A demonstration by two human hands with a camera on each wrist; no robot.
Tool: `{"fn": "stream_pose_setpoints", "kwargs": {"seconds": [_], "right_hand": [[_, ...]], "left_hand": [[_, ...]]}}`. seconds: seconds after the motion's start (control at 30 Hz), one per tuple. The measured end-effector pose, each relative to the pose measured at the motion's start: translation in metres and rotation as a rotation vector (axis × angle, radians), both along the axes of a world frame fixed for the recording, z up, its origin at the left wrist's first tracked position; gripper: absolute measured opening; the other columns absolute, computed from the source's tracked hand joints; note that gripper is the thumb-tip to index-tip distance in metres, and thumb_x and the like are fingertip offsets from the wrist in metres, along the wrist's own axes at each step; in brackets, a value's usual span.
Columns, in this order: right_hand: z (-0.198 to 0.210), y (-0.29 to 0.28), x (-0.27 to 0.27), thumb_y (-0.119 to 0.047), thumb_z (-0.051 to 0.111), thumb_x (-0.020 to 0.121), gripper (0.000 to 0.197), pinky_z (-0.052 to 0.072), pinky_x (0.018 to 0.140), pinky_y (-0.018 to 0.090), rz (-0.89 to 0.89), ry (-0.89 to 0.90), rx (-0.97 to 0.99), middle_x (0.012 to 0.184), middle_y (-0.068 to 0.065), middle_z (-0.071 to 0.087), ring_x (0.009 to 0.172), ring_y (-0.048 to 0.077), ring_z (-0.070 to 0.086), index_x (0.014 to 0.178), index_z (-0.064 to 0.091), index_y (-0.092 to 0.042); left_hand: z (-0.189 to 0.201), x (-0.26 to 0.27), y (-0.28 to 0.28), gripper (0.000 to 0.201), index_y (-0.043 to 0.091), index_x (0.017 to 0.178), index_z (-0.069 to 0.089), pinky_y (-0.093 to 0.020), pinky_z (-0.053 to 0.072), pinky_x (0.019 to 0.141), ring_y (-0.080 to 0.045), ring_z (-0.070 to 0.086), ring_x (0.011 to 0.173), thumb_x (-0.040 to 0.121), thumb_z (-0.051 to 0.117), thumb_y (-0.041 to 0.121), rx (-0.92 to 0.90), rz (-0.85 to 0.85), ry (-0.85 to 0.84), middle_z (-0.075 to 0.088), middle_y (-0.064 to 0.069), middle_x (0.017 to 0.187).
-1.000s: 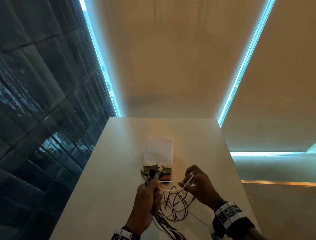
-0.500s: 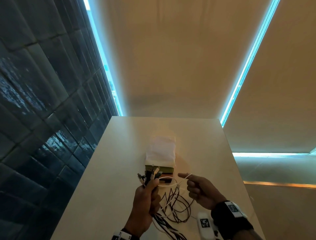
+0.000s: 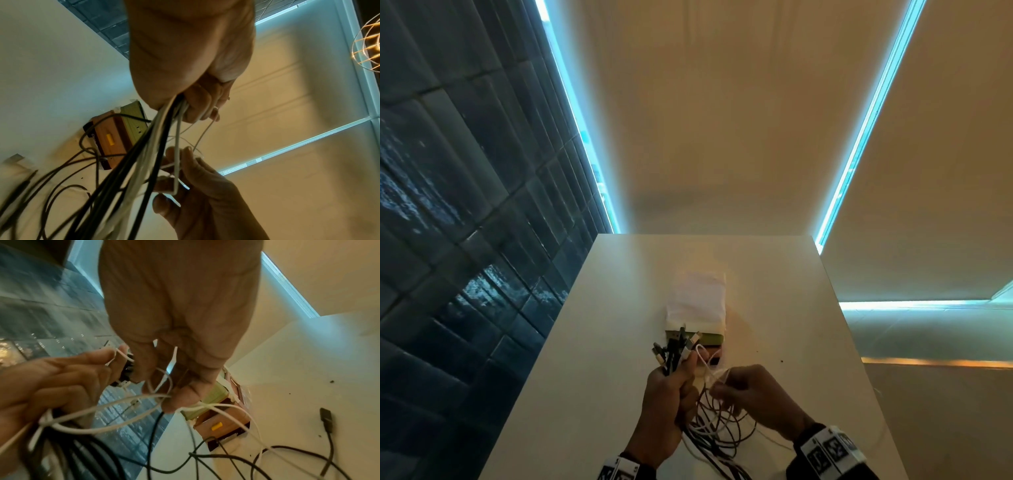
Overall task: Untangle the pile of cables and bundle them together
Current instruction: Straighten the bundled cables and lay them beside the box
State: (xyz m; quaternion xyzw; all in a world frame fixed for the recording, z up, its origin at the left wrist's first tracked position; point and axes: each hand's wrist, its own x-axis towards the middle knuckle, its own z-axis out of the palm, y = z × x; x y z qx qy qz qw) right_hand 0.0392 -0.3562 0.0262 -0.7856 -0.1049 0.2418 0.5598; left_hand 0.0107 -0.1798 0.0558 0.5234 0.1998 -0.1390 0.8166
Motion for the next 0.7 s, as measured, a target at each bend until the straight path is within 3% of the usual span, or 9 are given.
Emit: {"fn": "stream_pose_setpoints", "kwargs": {"seconds": [0.07, 0.17, 0.27, 0.37, 0.47, 0.57, 0.63, 0.7], "right_hand": [[-0.003, -0.005, 0.005, -0.019, 0.064, 0.092, 0.016, 0.053, 0.056, 0.026, -0.182, 0.087, 0.056, 0.079, 0.012, 0.072, 0.062, 0.019, 0.066, 0.087, 0.072, -0.007], [-0.012, -0.021, 0.017, -0.008, 0.058, 0.091, 0.018, 0.043, 0.045, 0.028, -0.481, 0.295, 0.222, 0.072, 0.02, 0.066, 0.052, 0.026, 0.061, 0.089, 0.065, 0.009], [-0.025, -0.043, 0.029, -0.005, 0.058, 0.09, 0.015, 0.037, 0.044, 0.026, -0.741, 0.452, 0.325, 0.069, 0.019, 0.063, 0.047, 0.021, 0.055, 0.086, 0.064, 0.009], [-0.038, -0.061, 0.034, -0.005, 0.059, 0.09, 0.017, 0.035, 0.043, 0.024, -0.808, 0.515, 0.261, 0.063, 0.018, 0.061, 0.045, 0.02, 0.052, 0.082, 0.064, 0.009], [-0.039, -0.061, 0.037, -0.02, 0.061, 0.094, 0.031, 0.037, 0.044, 0.025, -0.685, 0.436, -0.04, 0.053, 0.013, 0.059, 0.039, 0.021, 0.052, 0.072, 0.061, 0.001], [-0.023, -0.051, 0.033, -0.05, 0.061, 0.088, 0.038, 0.045, 0.051, 0.026, -0.372, 0.038, -0.646, 0.069, -0.001, 0.063, 0.053, 0.012, 0.06, 0.077, 0.056, -0.014], [-0.002, -0.035, 0.019, -0.048, 0.065, 0.084, 0.022, 0.049, 0.063, 0.021, -0.189, -0.247, -0.502, 0.085, -0.008, 0.064, 0.073, 0.005, 0.06, 0.088, 0.056, -0.028], [0.021, -0.007, 0.001, -0.041, 0.068, 0.082, 0.024, 0.049, 0.08, 0.015, 0.136, -0.275, -0.24, 0.106, -0.015, 0.065, 0.097, -0.003, 0.058, 0.105, 0.062, -0.038]], "left_hand": [[0.0, 0.0, 0.001, 0.028, 0.009, 0.072, 0.052, -0.02, 0.012, 0.042, -0.011, 0.015, 0.04, 0.083, 0.064, 0.031, 0.016, 0.008, -0.002, 0.02, 0.001, 0.053], [0.001, -0.001, 0.003, 0.032, -0.001, 0.099, 0.068, -0.02, 0.012, 0.042, -0.01, 0.014, 0.04, 0.089, 0.059, 0.028, -0.009, 0.048, -0.007, 0.017, 0.001, 0.055], [0.003, -0.002, 0.008, 0.036, -0.002, 0.102, 0.067, -0.019, 0.013, 0.04, -0.009, 0.015, 0.039, 0.089, 0.057, 0.03, -0.035, 0.085, -0.01, 0.019, 0.001, 0.054], [0.003, -0.003, 0.009, 0.036, -0.005, 0.103, 0.064, -0.019, 0.012, 0.04, -0.009, 0.015, 0.039, 0.091, 0.055, 0.029, -0.045, 0.114, -0.01, 0.02, 0.001, 0.053], [0.002, -0.002, 0.005, 0.036, -0.004, 0.103, 0.063, -0.018, 0.014, 0.039, -0.009, 0.015, 0.038, 0.093, 0.053, 0.028, -0.05, 0.131, -0.01, 0.021, 0.002, 0.051], [0.005, -0.001, 0.002, 0.034, -0.002, 0.1, 0.065, -0.019, 0.013, 0.04, -0.009, 0.014, 0.039, 0.094, 0.052, 0.029, -0.052, 0.126, -0.025, 0.019, 0.001, 0.054], [0.005, -0.001, 0.002, 0.034, 0.0, 0.098, 0.067, -0.018, 0.013, 0.04, -0.009, 0.014, 0.039, 0.093, 0.054, 0.031, -0.063, 0.126, -0.038, 0.019, 0.0, 0.054], [0.003, 0.001, 0.002, 0.034, 0.0, 0.097, 0.069, -0.016, 0.017, 0.037, -0.009, 0.016, 0.037, 0.092, 0.054, 0.031, -0.059, 0.133, -0.05, 0.022, 0.001, 0.051]]}}
